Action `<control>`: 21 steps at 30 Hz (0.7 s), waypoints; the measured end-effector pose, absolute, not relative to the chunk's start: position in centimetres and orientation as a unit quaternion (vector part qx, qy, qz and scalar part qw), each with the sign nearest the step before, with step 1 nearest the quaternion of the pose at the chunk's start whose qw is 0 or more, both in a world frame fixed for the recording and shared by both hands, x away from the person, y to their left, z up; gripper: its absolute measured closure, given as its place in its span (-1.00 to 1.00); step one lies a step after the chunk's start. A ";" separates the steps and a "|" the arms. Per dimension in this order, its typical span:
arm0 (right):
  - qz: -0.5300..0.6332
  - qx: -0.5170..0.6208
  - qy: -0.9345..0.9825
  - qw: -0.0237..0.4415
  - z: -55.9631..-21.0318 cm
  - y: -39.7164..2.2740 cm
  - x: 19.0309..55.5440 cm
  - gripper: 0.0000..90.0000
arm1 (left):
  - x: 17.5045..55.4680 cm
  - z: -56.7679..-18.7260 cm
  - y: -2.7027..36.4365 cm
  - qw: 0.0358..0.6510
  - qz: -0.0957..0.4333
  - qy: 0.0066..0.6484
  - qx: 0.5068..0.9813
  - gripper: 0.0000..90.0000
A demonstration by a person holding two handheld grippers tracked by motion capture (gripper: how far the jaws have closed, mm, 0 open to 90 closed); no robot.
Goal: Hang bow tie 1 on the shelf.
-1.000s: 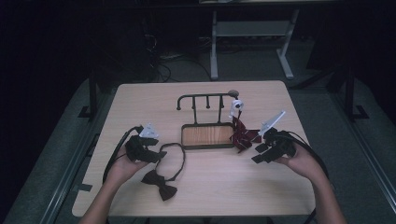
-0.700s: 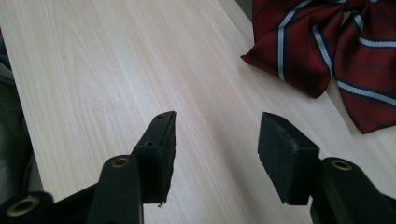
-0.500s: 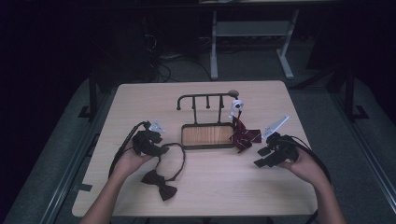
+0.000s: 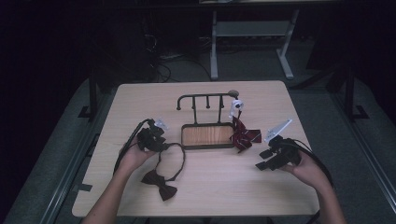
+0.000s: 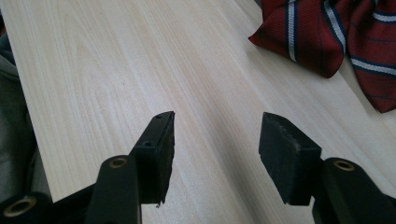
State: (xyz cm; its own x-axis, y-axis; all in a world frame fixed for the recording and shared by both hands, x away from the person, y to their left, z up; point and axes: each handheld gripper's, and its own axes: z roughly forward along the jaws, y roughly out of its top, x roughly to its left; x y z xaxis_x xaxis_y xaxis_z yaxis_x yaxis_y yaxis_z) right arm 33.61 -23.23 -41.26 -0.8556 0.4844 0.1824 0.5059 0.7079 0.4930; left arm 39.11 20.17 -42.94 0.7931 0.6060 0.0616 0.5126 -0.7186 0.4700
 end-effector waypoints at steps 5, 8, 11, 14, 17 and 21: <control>-0.272 -0.265 -0.925 0.018 -41.3 -23.2 33.6 0.00 | 39.6 -43.7 20.0 0.210 0.097 0.306 0.923 0.51; -0.272 -0.265 -0.925 0.015 -41.2 -23.2 33.6 0.00 | 39.8 -43.9 20.0 0.209 0.103 0.303 0.924 0.59; -0.274 -0.265 -0.924 0.015 -41.2 -23.2 33.5 0.00 | 39.9 -44.0 20.0 0.208 0.100 0.304 0.924 0.67; -0.276 -0.264 -0.924 0.012 -41.1 -23.3 33.5 0.00 | 40.0 -44.1 19.9 0.204 0.102 0.305 0.925 0.71; -0.278 -0.263 -0.924 0.009 -41.0 -23.4 33.5 0.00 | 40.0 -44.2 19.8 0.200 0.101 0.307 0.925 0.80; -0.282 -0.260 -0.924 0.010 -40.9 -23.5 33.4 0.00 | 40.1 -44.3 19.8 0.200 0.097 0.305 0.926 0.92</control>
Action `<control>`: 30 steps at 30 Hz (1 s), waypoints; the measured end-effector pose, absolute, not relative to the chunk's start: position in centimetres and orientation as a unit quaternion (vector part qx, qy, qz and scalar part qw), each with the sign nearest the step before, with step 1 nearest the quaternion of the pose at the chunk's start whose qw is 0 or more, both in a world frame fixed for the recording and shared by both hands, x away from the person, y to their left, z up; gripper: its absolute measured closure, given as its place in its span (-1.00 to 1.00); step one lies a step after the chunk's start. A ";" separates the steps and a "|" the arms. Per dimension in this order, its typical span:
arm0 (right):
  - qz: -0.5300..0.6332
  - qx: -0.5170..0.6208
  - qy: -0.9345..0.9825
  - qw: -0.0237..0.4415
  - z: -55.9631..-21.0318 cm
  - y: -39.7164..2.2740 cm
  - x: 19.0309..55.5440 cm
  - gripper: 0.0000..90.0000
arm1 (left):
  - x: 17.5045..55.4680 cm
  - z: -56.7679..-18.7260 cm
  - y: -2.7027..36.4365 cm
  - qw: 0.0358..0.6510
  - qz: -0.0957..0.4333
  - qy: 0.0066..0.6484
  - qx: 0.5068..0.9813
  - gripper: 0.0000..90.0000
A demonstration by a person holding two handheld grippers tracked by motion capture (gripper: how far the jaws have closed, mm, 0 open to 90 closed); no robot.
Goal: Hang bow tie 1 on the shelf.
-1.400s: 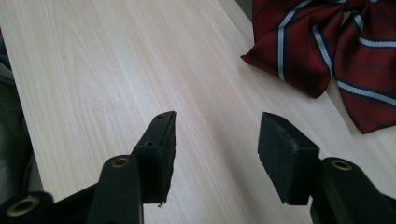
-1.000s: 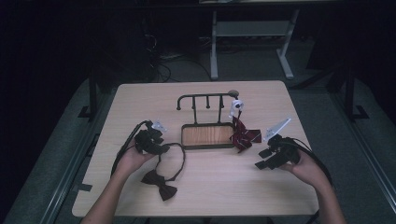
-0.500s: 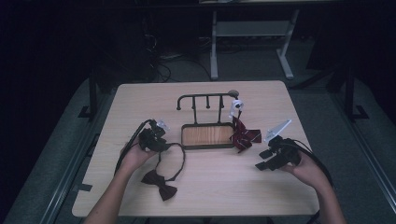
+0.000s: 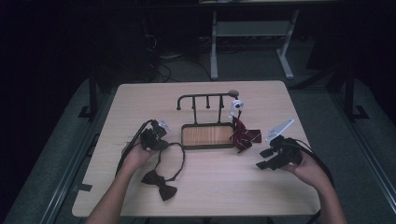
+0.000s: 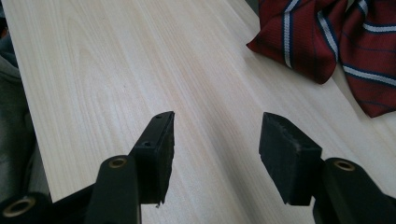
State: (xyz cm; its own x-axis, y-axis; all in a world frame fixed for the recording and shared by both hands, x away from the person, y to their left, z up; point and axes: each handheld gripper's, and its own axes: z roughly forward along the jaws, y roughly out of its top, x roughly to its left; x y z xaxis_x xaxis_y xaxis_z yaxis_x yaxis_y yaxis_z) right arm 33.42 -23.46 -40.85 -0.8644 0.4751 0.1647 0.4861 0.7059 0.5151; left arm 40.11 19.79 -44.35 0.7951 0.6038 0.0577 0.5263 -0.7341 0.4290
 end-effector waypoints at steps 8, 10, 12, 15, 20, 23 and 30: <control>-0.285 -0.262 -0.922 0.008 -40.8 -23.6 33.4 0.00 | 39.6 -43.7 20.0 0.209 0.091 0.300 0.926 1.00; -0.288 -0.266 -0.920 0.011 -40.8 -23.7 33.4 0.00 | 39.5 -43.3 20.1 0.205 0.089 0.295 0.929 1.00; -0.288 -0.265 -0.920 0.009 -40.8 -23.7 33.4 0.00 | 39.2 -42.6 20.0 0.207 0.091 0.285 0.932 1.00; -0.290 -0.264 -0.920 0.008 -40.7 -23.8 33.4 0.00 | 38.7 -41.6 19.8 0.210 0.093 0.273 0.934 1.00; -0.293 -0.264 -0.919 0.007 -40.7 -23.9 33.4 0.00 | 38.0 -40.2 19.4 0.213 0.094 0.256 0.938 1.00; -0.293 -0.264 -0.919 0.007 -40.7 -23.9 33.4 -0.01 | 37.7 -39.4 19.2 0.216 0.096 0.245 0.940 1.00; -0.297 -0.266 -0.917 0.005 -40.6 -24.2 33.4 -0.01 | 37.3 -38.0 19.2 0.222 0.097 0.230 0.943 1.00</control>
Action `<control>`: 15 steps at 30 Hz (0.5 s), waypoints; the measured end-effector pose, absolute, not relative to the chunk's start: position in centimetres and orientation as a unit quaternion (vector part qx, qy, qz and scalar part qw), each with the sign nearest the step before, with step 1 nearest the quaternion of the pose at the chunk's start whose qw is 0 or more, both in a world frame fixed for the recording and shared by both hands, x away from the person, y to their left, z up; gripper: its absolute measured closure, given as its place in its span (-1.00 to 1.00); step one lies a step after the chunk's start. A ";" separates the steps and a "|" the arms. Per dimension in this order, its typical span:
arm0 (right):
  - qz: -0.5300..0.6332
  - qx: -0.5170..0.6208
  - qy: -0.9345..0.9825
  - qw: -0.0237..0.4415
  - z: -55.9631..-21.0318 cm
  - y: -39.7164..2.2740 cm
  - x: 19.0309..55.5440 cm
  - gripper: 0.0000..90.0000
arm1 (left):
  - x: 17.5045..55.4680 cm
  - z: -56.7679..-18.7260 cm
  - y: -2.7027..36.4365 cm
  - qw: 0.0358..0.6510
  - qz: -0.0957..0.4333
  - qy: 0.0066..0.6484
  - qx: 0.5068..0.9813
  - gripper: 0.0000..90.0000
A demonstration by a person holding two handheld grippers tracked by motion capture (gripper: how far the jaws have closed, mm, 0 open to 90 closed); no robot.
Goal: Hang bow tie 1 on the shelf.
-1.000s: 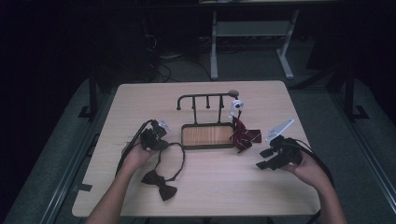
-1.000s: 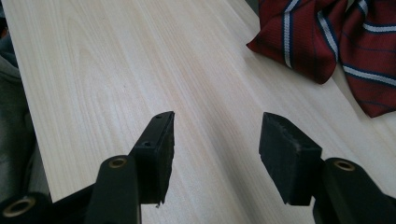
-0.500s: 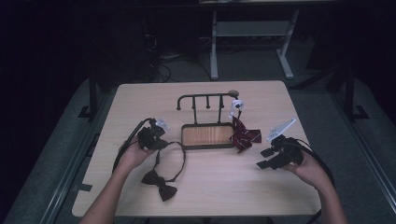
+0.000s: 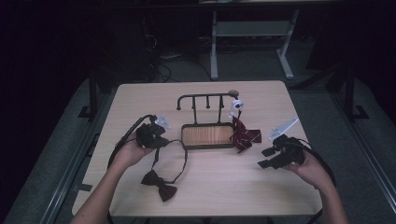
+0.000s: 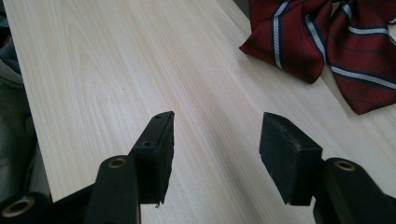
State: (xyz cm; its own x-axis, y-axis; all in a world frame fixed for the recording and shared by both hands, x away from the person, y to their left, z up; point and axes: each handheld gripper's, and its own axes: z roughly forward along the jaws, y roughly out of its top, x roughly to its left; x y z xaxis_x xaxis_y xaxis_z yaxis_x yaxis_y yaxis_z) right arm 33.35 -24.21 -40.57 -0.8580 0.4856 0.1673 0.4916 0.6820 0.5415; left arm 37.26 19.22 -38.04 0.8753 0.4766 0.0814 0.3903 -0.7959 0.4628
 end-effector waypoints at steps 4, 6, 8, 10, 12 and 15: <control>-0.299 -0.270 -0.915 0.005 -40.4 -24.4 33.3 -0.01 | 37.0 -37.2 19.5 0.223 0.100 0.226 0.943 1.00; -0.299 -0.269 -0.915 0.004 -40.4 -24.4 33.3 -0.01 | 36.9 -36.9 19.6 0.226 0.101 0.225 0.942 1.00; -0.299 -0.269 -0.916 0.004 -40.4 -24.4 33.3 -0.01 | 36.8 -36.5 19.7 0.228 0.102 0.222 0.942 1.00; -0.299 -0.268 -0.916 0.003 -40.4 -24.4 33.3 -0.01 | 36.7 -36.2 19.8 0.230 0.102 0.219 0.943 1.00; -0.298 -0.268 -0.916 0.005 -40.5 -24.4 33.4 -0.02 | 36.6 -35.9 19.8 0.233 0.103 0.218 0.942 1.00; -0.298 -0.271 -0.915 0.006 -40.5 -24.4 33.4 -0.02 | 36.4 -35.5 19.8 0.237 0.101 0.216 0.942 1.00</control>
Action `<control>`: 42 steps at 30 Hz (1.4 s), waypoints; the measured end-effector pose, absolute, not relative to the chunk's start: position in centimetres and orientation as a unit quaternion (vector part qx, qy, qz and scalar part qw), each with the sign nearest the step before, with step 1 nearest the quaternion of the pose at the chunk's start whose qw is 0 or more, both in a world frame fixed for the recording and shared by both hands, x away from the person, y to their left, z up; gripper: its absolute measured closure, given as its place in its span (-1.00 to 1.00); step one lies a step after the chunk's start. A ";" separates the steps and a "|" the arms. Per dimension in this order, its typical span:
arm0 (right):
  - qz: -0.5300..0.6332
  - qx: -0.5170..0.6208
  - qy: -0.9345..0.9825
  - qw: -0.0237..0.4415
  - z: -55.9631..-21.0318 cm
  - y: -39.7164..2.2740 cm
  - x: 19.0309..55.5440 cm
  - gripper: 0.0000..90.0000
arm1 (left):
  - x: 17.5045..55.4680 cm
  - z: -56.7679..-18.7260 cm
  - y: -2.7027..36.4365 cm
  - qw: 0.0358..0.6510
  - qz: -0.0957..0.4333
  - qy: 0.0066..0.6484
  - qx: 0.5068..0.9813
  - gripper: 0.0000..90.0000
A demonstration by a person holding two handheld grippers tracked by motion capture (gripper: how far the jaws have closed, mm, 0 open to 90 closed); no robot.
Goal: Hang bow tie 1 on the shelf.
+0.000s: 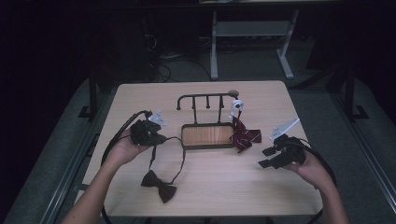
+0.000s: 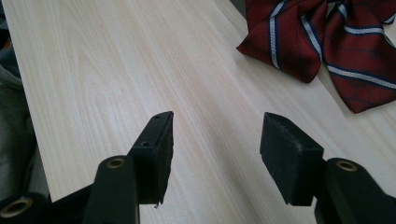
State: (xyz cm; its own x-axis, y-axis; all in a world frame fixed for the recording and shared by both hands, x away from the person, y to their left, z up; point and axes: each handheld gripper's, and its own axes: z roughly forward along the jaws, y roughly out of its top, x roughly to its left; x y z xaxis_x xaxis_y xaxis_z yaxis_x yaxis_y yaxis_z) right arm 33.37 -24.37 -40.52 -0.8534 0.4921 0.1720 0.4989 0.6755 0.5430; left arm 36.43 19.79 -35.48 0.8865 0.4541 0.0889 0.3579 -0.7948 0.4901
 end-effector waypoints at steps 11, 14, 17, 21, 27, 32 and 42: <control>-0.302 -0.277 -0.912 -0.003 -40.3 -24.6 33.6 -0.06 | 36.0 -33.6 19.4 0.244 0.096 0.191 0.946 1.00; -0.300 -0.277 -0.913 -0.002 -40.4 -24.6 33.5 -0.06 | 35.8 -33.2 19.4 0.246 0.097 0.187 0.946 1.00; -0.300 -0.277 -0.913 -0.003 -40.4 -24.5 33.5 -0.06 | 35.7 -32.6 19.5 0.247 0.102 0.183 0.946 1.00; -0.301 -0.276 -0.913 -0.005 -40.3 -24.6 33.4 -0.06 | 35.6 -31.6 19.5 0.253 0.107 0.179 0.945 1.00; -0.300 -0.277 -0.913 -0.007 -40.1 -24.7 33.4 -0.06 | 35.5 -30.7 19.6 0.253 0.108 0.174 0.946 1.00; -0.300 -0.273 -0.914 -0.006 -40.2 -24.6 33.4 -0.06 | 35.5 -30.2 19.8 0.253 0.107 0.174 0.946 1.00; -0.299 -0.267 -0.916 -0.006 -40.1 -24.4 33.2 -0.06 | 35.6 -28.8 20.0 0.260 0.109 0.175 0.943 1.00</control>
